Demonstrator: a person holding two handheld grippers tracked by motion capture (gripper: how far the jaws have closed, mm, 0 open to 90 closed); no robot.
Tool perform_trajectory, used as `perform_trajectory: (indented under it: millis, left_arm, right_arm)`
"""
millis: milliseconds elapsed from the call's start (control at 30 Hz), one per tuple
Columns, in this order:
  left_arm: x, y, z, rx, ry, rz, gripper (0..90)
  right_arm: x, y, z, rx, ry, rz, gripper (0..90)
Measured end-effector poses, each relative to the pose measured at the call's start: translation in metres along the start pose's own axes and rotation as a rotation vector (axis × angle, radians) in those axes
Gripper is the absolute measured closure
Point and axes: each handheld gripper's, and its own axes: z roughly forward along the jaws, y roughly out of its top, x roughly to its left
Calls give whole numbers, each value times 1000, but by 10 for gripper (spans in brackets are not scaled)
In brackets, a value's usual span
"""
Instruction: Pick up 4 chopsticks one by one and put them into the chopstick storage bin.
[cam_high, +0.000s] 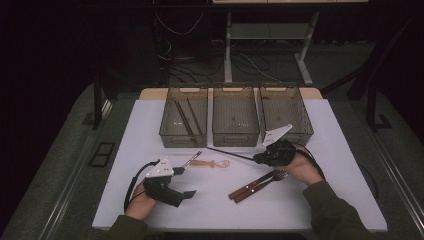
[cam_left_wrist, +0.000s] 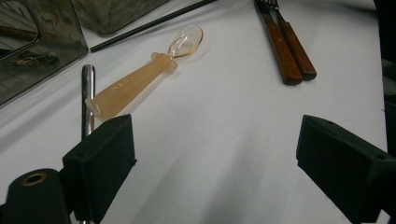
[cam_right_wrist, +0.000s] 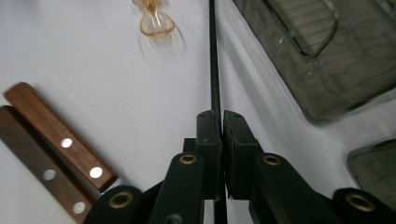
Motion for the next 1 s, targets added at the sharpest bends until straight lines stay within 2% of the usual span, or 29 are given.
perform_trajectory:
  millis: [467, 733, 1000]
  left_arm:
    - [-1, 0, 0, 1, 4, 1, 106]
    - [-1, 0, 0, 1, 2, 3, 106]
    - [-1, 0, 1, 2, 2, 5, 106]
  right_arm:
    - [0, 4, -37, -180, 46, 73, 860]
    - [1, 6, -48, -215, 54, 82, 860]
    - [5, 13, -57, -272, 69, 100, 860]
